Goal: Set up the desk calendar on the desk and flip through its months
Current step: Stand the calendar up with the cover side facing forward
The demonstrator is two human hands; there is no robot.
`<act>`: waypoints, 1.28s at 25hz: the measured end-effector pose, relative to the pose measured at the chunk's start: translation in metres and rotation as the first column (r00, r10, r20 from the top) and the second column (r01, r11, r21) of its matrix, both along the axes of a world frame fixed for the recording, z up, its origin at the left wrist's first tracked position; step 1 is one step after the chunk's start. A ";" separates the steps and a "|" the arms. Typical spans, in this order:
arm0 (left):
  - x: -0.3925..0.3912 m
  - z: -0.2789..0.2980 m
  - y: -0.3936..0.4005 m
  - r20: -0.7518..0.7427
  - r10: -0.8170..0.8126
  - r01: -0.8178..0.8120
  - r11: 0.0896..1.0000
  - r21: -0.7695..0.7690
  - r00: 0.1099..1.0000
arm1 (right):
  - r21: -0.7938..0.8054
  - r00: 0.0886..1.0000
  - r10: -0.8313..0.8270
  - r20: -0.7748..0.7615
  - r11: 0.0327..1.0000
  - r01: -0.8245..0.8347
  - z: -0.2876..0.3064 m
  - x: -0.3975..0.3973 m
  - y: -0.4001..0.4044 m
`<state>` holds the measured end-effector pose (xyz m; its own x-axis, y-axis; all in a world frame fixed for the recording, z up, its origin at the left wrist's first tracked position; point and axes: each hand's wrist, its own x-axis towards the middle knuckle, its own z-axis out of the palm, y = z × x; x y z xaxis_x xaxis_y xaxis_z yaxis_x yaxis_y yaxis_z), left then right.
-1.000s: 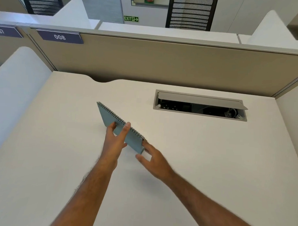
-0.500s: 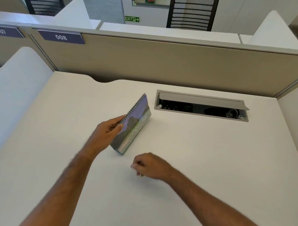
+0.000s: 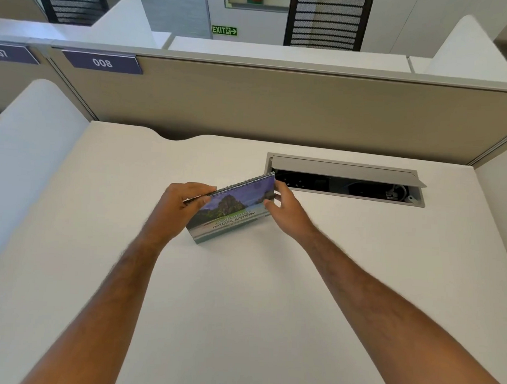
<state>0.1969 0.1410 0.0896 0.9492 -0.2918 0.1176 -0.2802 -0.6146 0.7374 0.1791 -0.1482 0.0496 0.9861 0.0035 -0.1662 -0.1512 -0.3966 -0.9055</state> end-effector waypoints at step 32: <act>-0.108 -0.063 -0.018 -0.511 0.616 -0.787 0.569 -0.238 0.599 | 0.118 0.995 0.065 -0.076 0.991 -0.056 -0.007 -0.023 0.011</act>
<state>0.0893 0.1234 0.0271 0.8156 0.4832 -0.3182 0.4218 -0.1203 0.8987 0.1563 -0.1367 0.0422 0.9672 0.0869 -0.2387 -0.2030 -0.3003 -0.9320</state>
